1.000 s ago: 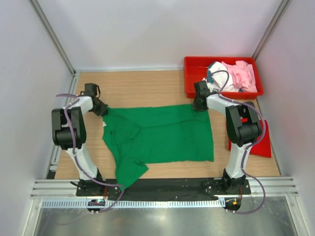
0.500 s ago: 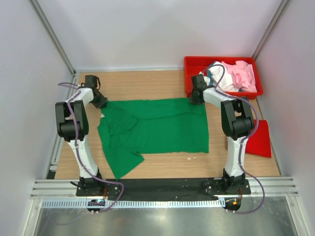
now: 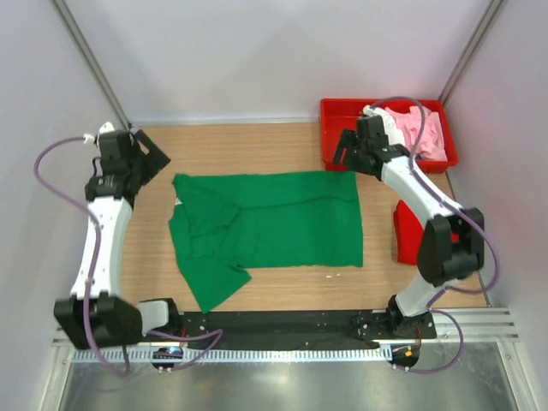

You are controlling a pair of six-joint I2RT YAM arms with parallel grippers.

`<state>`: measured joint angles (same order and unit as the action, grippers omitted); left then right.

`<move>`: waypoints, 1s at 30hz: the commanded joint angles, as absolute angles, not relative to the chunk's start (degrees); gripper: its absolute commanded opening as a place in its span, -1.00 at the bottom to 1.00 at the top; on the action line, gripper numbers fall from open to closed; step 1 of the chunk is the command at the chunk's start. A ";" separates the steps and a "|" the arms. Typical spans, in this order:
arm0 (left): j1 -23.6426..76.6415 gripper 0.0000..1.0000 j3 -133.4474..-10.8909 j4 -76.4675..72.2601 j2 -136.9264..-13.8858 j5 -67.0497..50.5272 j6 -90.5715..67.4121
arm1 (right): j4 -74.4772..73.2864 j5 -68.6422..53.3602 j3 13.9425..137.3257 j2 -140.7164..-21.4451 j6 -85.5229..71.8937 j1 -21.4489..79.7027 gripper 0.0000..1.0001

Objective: Fold and stack the t-shirts
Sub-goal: Fold the tshirt

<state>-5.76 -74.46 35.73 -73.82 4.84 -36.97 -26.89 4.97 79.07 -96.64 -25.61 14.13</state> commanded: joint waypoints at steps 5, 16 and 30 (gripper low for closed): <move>-5.71 0.69 -49.94 46.65 -53.11 -1.93 -49.20 | -33.91 3.25 63.56 -79.82 -28.73 14.06 0.99; 5.35 0.52 -40.17 65.81 -42.80 -0.45 -55.89 | -35.86 3.34 41.75 -62.76 -39.72 13.98 0.99; 22.32 0.50 -29.01 59.17 -41.14 3.69 -73.73 | -33.23 3.96 40.17 -66.70 -40.17 13.89 0.99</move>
<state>20.95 -31.03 62.24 -42.94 1.98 -68.38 -35.99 3.86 40.23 -65.67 -39.64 14.11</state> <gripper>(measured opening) 0.757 0.996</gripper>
